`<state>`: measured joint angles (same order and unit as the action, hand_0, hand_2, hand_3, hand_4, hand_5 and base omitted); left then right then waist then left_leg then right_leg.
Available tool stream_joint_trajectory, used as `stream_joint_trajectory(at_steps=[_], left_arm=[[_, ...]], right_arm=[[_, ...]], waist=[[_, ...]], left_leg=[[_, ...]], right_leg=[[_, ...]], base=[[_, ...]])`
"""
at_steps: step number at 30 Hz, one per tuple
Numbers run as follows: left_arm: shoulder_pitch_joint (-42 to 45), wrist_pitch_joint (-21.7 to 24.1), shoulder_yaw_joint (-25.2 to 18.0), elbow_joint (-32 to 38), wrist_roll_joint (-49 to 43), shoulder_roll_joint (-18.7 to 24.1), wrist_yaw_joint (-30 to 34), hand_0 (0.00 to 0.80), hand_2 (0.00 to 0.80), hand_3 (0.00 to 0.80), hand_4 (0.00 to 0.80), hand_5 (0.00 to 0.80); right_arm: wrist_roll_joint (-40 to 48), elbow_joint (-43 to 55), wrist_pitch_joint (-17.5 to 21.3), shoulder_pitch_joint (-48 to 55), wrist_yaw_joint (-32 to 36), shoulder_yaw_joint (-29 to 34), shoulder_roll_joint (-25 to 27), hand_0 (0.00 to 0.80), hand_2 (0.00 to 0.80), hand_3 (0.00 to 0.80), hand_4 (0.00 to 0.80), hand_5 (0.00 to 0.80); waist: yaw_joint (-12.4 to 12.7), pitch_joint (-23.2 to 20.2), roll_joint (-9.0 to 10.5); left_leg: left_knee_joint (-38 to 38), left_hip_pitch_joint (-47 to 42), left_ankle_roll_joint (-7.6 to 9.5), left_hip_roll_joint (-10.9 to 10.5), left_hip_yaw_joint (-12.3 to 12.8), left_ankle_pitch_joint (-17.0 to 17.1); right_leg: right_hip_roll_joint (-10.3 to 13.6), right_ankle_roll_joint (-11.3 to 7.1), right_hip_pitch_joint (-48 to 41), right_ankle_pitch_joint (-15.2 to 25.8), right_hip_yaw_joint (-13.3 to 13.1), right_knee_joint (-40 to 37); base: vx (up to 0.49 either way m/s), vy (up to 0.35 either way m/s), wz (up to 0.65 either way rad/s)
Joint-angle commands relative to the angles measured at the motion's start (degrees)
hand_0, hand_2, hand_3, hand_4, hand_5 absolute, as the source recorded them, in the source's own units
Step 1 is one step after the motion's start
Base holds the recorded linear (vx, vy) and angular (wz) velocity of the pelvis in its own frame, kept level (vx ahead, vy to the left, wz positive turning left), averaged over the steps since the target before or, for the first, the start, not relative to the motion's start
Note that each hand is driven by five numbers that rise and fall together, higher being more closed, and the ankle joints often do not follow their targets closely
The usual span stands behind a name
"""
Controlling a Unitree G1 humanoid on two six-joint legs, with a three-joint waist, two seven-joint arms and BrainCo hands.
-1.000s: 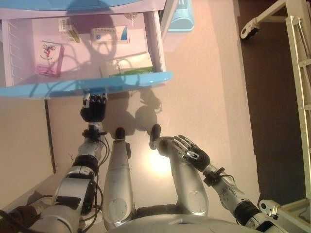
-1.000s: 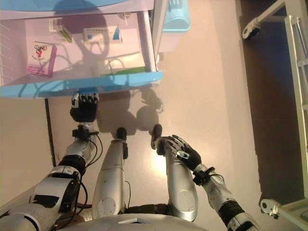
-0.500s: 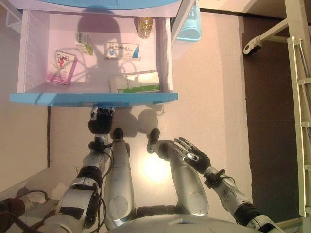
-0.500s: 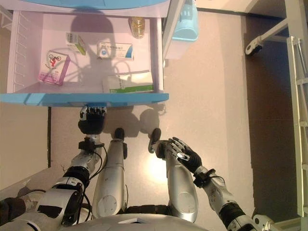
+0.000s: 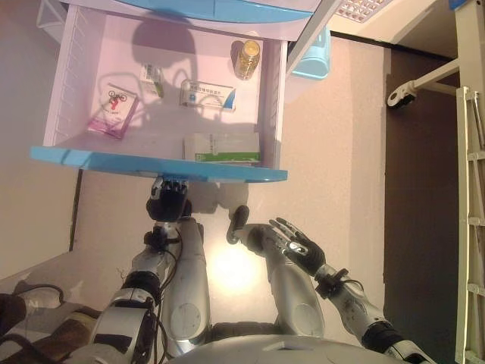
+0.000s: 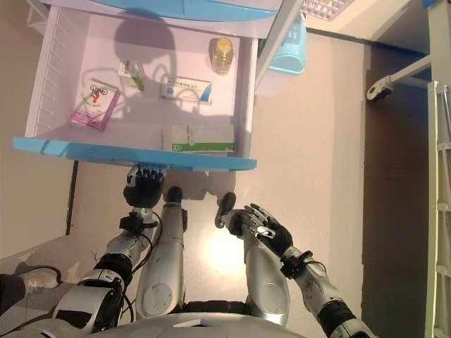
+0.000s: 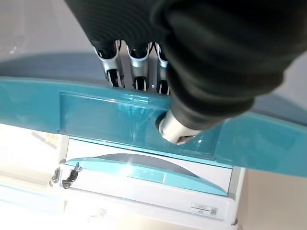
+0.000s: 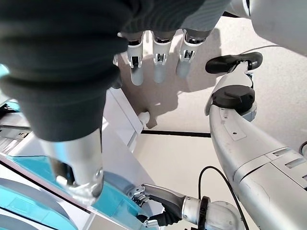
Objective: Open the drawer and pick up the medicine
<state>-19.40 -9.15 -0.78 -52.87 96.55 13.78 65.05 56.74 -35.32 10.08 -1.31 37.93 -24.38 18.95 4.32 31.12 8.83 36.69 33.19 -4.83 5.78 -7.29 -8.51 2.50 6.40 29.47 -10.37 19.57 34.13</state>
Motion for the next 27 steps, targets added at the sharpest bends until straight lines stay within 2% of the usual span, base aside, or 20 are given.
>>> stream_joint_trajectory(at_steps=[1, 10, 19, 24, 27], left_arm=[[15.3, -1.0, -9.2, -9.2, 4.9, 3.4, -13.6, 0.0, 0.0, 0.0, 0.0, 0.0], [12.1, -1.7, -12.5, -16.4, 4.3, 5.9, -26.8, 0.0, 0.0, 0.0, 0.0, 0.0], [9.9, -0.3, -14.4, -18.0, 8.2, 6.7, -30.9, 0.0, 0.0, 0.0, 0.0, 0.0], [7.9, 1.7, -15.0, -18.6, 5.5, 8.3, -35.2, 0.0, 0.0, 0.0, 0.0, 0.0], [7.3, 2.5, -14.5, -19.2, 2.1, 9.0, -34.4, 0.0, 0.0, 0.0, 0.0, 0.0]], right_arm=[[-1.0, 3.6, 1.0, 4.7, 2.2, 3.6, -2.1, 0.0, 0.0, 0.0, 0.0, 0.0], [-2.8, 1.4, 0.0, 4.5, 3.8, 3.8, -2.1, 0.0, 0.0, 0.0, 0.0, 0.0], [-4.3, 1.9, -1.4, 4.7, 4.1, 3.3, -1.0, 0.0, 0.0, 0.0, 0.0, 0.0], [-4.1, 2.4, -1.6, 4.7, 3.8, 2.7, -0.7, 0.0, 0.0, 0.0, 0.0, 0.0], [-3.4, 2.5, -0.8, 4.7, 2.2, 2.9, -0.4, 0.0, 0.0, 0.0, 0.0, 0.0]], waist=[[1.9, -1.3, 2.15], [1.0, -1.3, 2.77], [0.1, -1.3, 3.38], [-0.2, -1.3, 4.2], [-0.4, -1.3, 4.17]], left_leg=[[-5.5, 0.6, 3.43, -3.0, 4.5, 1.5], [-3.6, 0.8, 3.5, -2.9, 4.5, 1.0], [-0.7, 2.5, 3.74, -2.6, 4.5, 0.4], [0.2, 2.9, 3.81, -2.2, 4.5, 0.1], [-0.1, 2.3, 3.77, -2.1, 4.7, 0.1]], right_leg=[[0.5, -3.68, -3.1, -9.7, -0.8, 10.8], [0.8, -3.59, -2.6, -10.4, -1.0, 12.9], [1.0, -3.38, -0.5, -10.9, -1.6, 15.9], [1.1, -3.56, 0.4, -10.9, -1.5, 17.0], [1.3, -3.78, 0.4, -10.7, -1.4, 17.0]], base=[[0.0, 0.0, 0.0], [0.017, 0.031, 0.08], [-0.001, 0.047, 0.05], [-0.002, 0.007, -0.02], [0.012, 0.008, -0.03]])
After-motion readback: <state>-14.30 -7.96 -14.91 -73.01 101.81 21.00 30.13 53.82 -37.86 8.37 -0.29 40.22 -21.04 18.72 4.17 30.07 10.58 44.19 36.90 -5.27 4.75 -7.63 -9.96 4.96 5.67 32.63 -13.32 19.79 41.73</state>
